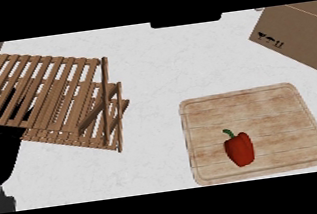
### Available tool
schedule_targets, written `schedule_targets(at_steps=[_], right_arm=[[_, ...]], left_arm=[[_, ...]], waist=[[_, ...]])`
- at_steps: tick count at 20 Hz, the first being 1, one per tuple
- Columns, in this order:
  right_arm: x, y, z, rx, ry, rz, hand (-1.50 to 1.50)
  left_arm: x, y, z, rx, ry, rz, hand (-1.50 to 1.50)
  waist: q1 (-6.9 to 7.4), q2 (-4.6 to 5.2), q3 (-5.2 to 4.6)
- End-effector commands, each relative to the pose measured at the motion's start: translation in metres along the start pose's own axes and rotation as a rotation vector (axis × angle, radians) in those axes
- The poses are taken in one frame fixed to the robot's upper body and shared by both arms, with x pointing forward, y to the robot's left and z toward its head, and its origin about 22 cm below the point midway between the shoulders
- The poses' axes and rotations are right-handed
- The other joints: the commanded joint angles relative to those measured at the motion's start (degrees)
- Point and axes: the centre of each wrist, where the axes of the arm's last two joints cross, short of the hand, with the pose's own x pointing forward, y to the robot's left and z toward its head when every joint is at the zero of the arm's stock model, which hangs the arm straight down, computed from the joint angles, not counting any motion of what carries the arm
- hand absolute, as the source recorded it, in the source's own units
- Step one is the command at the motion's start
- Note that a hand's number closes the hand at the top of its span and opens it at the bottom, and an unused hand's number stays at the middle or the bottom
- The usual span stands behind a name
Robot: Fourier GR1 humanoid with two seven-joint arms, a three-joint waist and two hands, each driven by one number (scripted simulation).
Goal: Pick the eggplant from the cutting board and place it in the cardboard box
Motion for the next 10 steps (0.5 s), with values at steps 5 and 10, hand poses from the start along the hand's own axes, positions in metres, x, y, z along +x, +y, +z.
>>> schedule_targets(at_steps=[5, 10], right_arm=[[-0.022, -0.049, 0.011, 0.042, -0.03, -0.016, -1.5], [-0.022, -0.074, 0.014, 0.028, -0.036, 0.0, -1.5]], left_arm=[[-0.024, -0.009, 0.002, -0.028, 0.053, -0.004, 0.0], [-0.006, 0.001, -0.003, -0.009, 0.057, 0.01, 0.0]], waist=[[0.19, 0.36, -0.26], [0.68, 0.52, -0.18]])
